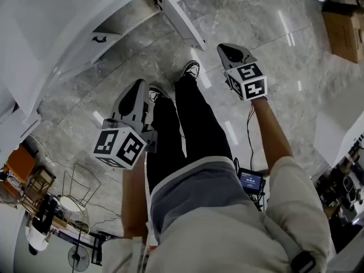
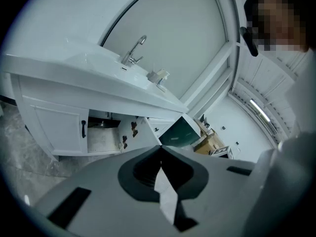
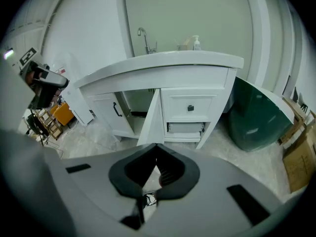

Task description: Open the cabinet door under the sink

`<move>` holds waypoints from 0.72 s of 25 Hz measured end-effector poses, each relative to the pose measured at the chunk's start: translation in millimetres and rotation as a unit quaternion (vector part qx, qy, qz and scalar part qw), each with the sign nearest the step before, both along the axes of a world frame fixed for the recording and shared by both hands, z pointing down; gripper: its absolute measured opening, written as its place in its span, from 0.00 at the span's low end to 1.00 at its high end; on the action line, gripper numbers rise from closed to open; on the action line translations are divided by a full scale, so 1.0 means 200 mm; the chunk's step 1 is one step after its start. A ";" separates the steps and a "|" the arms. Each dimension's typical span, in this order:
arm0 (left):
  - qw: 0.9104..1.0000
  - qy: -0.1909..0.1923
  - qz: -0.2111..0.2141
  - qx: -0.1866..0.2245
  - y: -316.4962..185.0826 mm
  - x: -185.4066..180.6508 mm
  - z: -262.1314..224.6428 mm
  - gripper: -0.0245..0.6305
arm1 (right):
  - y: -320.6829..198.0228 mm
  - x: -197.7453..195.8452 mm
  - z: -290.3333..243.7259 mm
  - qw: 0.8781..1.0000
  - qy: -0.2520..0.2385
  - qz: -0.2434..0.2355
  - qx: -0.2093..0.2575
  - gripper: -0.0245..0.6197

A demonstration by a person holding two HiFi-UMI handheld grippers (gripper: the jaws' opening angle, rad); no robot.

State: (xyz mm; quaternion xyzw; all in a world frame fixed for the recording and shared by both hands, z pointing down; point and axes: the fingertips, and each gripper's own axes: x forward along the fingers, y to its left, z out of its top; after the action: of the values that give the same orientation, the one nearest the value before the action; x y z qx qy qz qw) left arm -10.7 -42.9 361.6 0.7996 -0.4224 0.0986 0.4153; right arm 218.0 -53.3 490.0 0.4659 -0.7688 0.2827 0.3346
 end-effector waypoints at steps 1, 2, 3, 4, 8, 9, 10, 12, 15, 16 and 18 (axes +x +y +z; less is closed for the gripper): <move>1.000 0.001 -0.002 0.002 0.00 -0.01 -0.02 0.04 | 0.00 0.00 -0.03 1.000 0.000 0.000 0.004 0.06; 1.000 0.003 -0.003 0.004 0.01 -0.02 -0.04 0.04 | 0.00 0.00 -0.06 1.000 0.003 -0.001 0.007 0.06; 1.000 0.003 -0.002 0.006 0.01 -0.02 -0.05 0.04 | 0.01 0.00 -0.09 1.000 0.008 -0.005 0.010 0.06; 1.000 0.000 0.000 0.010 0.02 -0.03 -0.07 0.04 | 0.01 0.00 -0.12 1.000 0.013 -0.008 0.013 0.06; 1.000 -0.019 0.009 0.020 0.04 -0.08 -0.10 0.04 | 0.02 -0.02 -0.25 0.999 0.020 -0.016 0.025 0.06; 1.000 -0.018 0.009 0.020 0.04 -0.09 -0.11 0.04 | 0.03 -0.03 -0.28 0.999 0.020 -0.017 0.029 0.06; 1.000 -0.017 0.009 0.021 0.05 -0.09 -0.12 0.04 | 0.03 -0.03 -0.31 0.999 0.020 -0.018 0.032 0.06; 1.000 -0.014 0.010 0.024 0.06 -0.10 -0.16 0.04 | 0.04 -0.04 -0.37 0.999 0.021 -0.019 0.039 0.06; 0.999 -0.011 0.017 0.029 0.08 -0.12 -0.20 0.04 | 0.06 -0.07 -0.44 0.999 0.022 -0.018 0.045 0.06; 0.999 -0.010 0.019 0.030 0.08 -0.13 -0.21 0.04 | 0.07 -0.08 -0.46 0.999 0.021 -0.018 0.046 0.06; 0.999 -0.009 0.019 0.032 0.09 -0.15 -0.23 0.04 | 0.07 -0.11 -0.51 0.998 0.021 -0.023 0.052 0.06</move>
State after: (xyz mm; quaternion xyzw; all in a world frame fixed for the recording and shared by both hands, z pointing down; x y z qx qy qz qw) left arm -40.3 -25.6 315.1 0.8197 -0.4135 0.1000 0.3835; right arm 195.7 -38.8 387.4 0.4709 -0.7858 0.2250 0.3319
